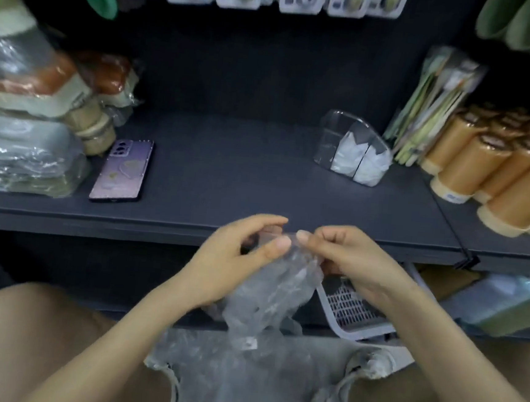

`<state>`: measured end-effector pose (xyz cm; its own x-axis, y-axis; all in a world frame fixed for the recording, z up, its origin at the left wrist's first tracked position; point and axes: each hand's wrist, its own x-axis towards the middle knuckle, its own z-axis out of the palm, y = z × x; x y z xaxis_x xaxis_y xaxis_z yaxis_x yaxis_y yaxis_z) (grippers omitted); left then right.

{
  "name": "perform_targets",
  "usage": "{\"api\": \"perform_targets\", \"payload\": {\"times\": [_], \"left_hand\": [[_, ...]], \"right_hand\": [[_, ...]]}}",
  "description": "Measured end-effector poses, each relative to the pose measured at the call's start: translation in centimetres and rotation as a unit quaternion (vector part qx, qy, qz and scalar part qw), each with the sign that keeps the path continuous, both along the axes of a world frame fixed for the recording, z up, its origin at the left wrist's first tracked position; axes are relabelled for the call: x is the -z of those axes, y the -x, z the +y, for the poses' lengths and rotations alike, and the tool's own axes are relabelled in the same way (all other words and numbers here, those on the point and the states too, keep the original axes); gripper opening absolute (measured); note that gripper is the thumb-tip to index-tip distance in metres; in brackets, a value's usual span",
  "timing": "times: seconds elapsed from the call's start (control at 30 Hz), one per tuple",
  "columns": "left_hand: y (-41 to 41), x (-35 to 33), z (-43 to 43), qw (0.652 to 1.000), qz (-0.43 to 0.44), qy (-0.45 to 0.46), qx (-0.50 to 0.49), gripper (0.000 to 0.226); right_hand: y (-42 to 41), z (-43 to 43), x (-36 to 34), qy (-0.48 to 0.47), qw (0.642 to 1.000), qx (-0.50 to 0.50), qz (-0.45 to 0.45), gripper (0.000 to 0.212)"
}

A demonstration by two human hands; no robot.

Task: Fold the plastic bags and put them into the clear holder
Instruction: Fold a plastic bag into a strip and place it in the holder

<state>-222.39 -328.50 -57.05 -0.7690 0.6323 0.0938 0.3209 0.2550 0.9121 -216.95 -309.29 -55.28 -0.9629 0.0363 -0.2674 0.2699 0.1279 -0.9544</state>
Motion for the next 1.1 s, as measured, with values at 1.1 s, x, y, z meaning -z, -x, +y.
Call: {"api": "perform_targets", "payload": {"times": [1.1], "left_hand": [[4.2, -7.2, 0.4, 0.983, -0.015, -0.109, -0.145, 0.054]], "right_hand": [[5.3, -2.4, -6.2, -0.178, 0.944, 0.077, 0.267, 0.004]]}}
